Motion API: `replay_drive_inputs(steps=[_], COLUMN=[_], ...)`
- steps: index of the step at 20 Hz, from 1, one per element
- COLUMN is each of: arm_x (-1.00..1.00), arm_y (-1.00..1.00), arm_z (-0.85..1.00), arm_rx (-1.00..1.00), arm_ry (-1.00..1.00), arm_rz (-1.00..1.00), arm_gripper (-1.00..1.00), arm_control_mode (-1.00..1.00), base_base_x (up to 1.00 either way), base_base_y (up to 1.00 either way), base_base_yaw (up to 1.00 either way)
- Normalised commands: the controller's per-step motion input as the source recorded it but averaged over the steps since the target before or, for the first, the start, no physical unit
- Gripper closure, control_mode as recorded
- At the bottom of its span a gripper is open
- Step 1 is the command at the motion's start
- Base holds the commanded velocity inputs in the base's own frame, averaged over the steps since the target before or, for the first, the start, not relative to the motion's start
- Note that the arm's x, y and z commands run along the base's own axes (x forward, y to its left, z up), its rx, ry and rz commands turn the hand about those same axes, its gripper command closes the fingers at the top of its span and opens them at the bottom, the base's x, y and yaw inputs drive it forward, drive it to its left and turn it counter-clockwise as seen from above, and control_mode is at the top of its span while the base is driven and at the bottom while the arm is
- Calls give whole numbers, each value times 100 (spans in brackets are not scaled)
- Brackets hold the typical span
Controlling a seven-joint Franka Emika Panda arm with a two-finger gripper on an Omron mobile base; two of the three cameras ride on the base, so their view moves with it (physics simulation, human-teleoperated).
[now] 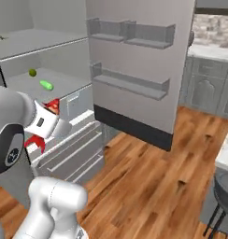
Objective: Transport the fish and corn to the fridge. Place the fish on the rack containing meat and place the corn on the rack containing the vegetable, ensuring meats and vegetables are on different racks.
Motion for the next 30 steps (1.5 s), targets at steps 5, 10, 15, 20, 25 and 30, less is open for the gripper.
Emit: replay_drive_inputs(steps=[5,10,15,20,25,30], arm_x=[0,0,0,0,0,0], arm_y=[0,0,0,0,0,0], arm_z=[0,0,0,0,0,0], arm_rx=[0,0,0,0,0,0], arm_ry=[0,0,0,0,0,0], arm_rz=[0,0,0,0,0,0], arm_gripper=[100,100,100,100,100,100], arm_control_mode=[100,100,100,100,100,100], base_base_x=[32,43,49,35,0,25], base_base_y=[5,-3,-15,-77,-98,-39], base_base_yaw=[97,93,88,54,10,-2])
